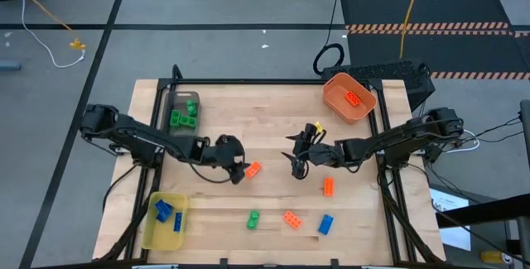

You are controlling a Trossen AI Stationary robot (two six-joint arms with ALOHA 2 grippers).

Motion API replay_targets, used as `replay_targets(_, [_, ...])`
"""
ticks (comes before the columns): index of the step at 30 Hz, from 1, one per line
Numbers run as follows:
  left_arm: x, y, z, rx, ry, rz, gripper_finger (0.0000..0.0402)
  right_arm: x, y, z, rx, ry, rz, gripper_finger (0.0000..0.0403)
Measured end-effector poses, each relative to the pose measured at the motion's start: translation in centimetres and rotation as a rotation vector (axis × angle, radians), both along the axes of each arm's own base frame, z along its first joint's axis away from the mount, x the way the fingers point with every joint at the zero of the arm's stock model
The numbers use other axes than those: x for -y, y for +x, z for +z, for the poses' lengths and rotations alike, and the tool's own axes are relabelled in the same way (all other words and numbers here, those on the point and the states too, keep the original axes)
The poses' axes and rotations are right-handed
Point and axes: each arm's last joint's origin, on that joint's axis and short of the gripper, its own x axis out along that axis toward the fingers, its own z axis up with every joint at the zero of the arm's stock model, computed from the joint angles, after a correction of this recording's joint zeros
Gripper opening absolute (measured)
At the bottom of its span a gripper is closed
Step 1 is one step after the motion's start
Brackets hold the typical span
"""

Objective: Sort & place blocks by color
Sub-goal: Put the orange game piece into the orange bin

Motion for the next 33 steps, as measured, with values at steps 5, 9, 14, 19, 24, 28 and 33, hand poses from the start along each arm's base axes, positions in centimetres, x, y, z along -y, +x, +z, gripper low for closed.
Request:
replay_targets(5, [0.9, 0.9, -2.3, -0.041, -0.010, -0.005, 0.0241, 0.3, -1.4, 0.4, 0.037, 0.027, -0.041, 0.0254])
replay_targets(9, [1.7, 2.0, -3.9, -0.020, -0.006, -0.032, 0.0241, 0.5, -2.5, 0.2, 0.084, 0.037, -0.045, 0.0254])
replay_targets(14, [2.0, 2.7, -6.0, -0.045, 0.011, -0.045, 0.0241, 0.7, -3.7, -0.4, 0.140, 0.061, -0.053, 0.0254])
replay_targets(19, [2.0, 2.9, -7.5, -0.081, 0.048, -0.036, 0.0241, 0.9, -4.3, -0.8, 0.178, 0.070, -0.055, 0.0254])
replay_targets(24, [2.0, 3.1, -7.9, -0.078, 0.089, -0.064, 0.0234, 1.0, -4.3, -1.0, 0.176, 0.067, -0.055, 0.0254])
replay_targets(28, [2.0, 3.5, -7.4, -0.070, 0.136, -0.117, 0.0177, 1.0, -4.3, -1.0, 0.165, 0.059, -0.040, 0.0254])
replay_targets(33, [2.1, 5.5, -5.6, -0.006, 0.193, -0.211, 0.0140, 0.6, -3.9, -1.2, 0.159, 0.100, 0.087, 0.0254])
